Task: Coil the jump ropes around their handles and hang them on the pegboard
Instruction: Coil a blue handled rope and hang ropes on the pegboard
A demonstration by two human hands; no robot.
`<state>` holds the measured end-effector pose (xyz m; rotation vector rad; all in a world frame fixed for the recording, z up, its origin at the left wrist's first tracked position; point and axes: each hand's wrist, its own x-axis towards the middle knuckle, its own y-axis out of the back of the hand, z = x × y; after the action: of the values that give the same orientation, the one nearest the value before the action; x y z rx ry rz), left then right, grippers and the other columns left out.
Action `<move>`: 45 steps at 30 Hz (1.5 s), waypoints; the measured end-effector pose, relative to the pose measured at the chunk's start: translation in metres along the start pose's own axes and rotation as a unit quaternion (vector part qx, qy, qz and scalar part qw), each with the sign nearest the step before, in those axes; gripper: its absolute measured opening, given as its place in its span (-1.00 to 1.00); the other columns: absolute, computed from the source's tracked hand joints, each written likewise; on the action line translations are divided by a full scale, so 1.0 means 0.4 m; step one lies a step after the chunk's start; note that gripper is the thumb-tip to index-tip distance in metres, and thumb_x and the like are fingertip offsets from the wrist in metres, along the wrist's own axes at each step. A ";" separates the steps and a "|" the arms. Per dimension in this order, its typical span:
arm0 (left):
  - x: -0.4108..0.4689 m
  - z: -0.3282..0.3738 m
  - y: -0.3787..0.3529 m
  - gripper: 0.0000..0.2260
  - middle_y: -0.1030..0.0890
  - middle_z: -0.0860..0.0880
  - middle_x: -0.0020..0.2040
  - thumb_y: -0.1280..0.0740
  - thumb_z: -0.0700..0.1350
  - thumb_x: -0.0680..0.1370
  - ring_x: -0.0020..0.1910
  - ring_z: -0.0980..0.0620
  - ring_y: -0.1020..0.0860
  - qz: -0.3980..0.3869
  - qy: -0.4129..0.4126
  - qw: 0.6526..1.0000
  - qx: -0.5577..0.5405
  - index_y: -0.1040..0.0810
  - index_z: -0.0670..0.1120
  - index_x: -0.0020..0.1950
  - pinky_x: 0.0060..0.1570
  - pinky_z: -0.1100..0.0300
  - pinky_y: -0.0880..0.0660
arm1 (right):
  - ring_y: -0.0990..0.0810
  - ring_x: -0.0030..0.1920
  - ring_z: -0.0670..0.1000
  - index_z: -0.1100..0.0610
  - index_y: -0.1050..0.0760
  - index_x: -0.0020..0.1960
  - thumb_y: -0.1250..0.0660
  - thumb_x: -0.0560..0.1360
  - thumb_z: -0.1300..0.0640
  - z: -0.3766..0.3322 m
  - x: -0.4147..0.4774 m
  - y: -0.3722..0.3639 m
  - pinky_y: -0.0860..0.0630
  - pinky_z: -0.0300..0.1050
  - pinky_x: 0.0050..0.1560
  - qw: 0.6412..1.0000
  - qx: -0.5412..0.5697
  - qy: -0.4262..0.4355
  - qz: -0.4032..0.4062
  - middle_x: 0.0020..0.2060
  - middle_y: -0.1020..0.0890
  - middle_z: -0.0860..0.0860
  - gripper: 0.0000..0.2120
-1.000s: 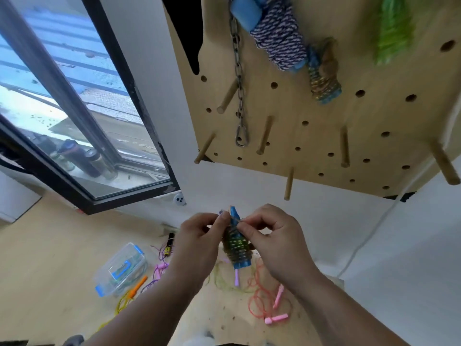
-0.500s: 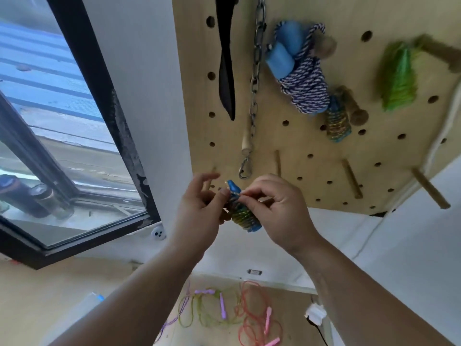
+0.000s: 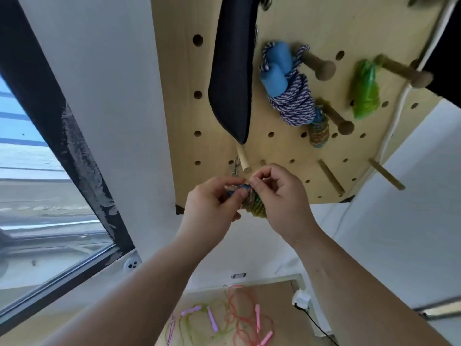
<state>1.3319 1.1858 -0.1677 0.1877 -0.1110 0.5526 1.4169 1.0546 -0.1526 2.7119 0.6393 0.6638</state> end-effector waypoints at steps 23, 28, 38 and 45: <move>0.040 -0.020 -0.044 -0.78 -0.53 -0.09 -0.41 -0.40 -0.20 0.60 -0.44 -0.15 -0.48 0.142 -0.145 0.978 0.053 -0.46 -0.14 -0.22 -0.47 -0.12 -0.46 | -0.59 -0.20 -0.05 0.15 -0.58 -0.13 -0.41 0.57 0.21 0.020 0.057 -0.031 -0.59 -0.13 -0.14 0.994 0.050 0.049 0.086 -0.25 -0.63 0.01 -0.90; 0.044 -0.018 -0.052 -0.79 -0.51 -0.02 -0.41 -0.39 -0.19 0.61 -0.44 -0.03 -0.46 0.175 -0.203 0.957 0.110 -0.44 -0.15 -0.18 -0.49 -0.02 -0.41 | -0.60 -0.18 0.01 0.17 -0.57 -0.16 -0.41 0.57 0.22 0.028 0.061 -0.040 -0.62 -0.08 -0.12 0.987 0.136 -0.007 0.080 -0.24 -0.62 0.15 -0.87; 0.096 -0.036 -0.045 -0.81 -0.52 0.01 -0.42 -0.39 -0.18 0.61 -0.45 -0.02 -0.45 0.165 -0.183 0.966 0.077 -0.45 -0.14 -0.16 -0.47 0.03 -0.42 | -0.59 -0.17 0.04 0.05 -0.58 -0.23 -0.39 0.58 0.17 0.035 0.101 -0.066 -0.60 -0.02 -0.10 0.964 0.252 -0.068 0.056 -0.27 -0.64 0.04 -0.79; 0.134 -0.034 -0.040 -0.79 -0.50 0.02 -0.42 -0.37 -0.19 0.62 -0.41 -0.03 -0.46 0.163 -0.195 0.960 0.116 -0.40 -0.11 -0.17 -0.48 0.17 -0.37 | -0.58 -0.30 -0.06 0.22 -0.56 -0.22 -0.42 0.57 0.17 0.032 0.152 -0.073 -0.56 -0.16 -0.25 0.967 0.226 -0.071 0.090 -0.37 -0.62 0.01 -0.78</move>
<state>1.3867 1.2026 -0.1750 0.5142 -0.4678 0.8535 1.4613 1.1068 -0.1519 3.2343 0.5705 0.3908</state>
